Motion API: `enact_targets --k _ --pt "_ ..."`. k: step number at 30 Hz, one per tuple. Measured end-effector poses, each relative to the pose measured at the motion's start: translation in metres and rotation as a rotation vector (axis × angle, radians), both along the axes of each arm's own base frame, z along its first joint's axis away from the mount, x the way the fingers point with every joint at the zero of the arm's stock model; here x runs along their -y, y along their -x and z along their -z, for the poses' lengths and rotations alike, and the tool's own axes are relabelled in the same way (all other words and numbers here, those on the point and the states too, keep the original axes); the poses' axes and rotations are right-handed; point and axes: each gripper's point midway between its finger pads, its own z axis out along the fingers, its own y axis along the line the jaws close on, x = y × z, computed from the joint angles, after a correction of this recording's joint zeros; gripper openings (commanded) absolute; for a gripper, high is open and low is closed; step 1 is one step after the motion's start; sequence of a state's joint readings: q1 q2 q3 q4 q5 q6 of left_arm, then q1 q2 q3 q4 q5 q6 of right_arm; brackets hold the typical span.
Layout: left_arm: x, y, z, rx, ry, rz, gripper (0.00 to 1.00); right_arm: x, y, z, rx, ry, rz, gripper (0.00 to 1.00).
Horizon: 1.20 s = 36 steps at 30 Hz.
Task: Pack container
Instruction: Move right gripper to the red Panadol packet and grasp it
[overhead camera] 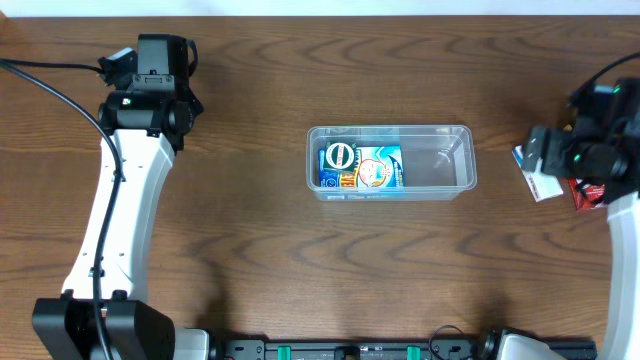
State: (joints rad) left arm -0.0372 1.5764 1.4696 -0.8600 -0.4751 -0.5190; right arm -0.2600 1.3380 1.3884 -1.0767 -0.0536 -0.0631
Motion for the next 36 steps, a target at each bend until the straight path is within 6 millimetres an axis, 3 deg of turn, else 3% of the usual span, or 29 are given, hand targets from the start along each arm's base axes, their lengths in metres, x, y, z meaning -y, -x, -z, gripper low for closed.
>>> enact_targets --k 6,16,20,28,36 --pt "0.0 0.0 0.0 0.0 0.0 0.0 0.98 0.028 -0.004 -0.007 0.018 0.105 0.027 0.99" --pt "0.0 0.0 0.0 0.0 0.0 0.0 0.98 0.092 0.012 0.0 -0.049 0.222 0.12 0.99" --pt "0.0 0.0 0.0 0.0 0.0 0.0 0.98 0.106 0.01 0.022 -0.104 0.182 0.125 0.99" --pt "0.0 0.0 0.0 0.0 0.0 0.0 0.98 0.12 0.003 0.088 -0.269 0.094 0.096 0.99" --pt "0.0 0.0 0.0 0.0 0.0 0.0 0.98 0.128 -0.008 0.116 -0.305 0.081 0.058 0.99"
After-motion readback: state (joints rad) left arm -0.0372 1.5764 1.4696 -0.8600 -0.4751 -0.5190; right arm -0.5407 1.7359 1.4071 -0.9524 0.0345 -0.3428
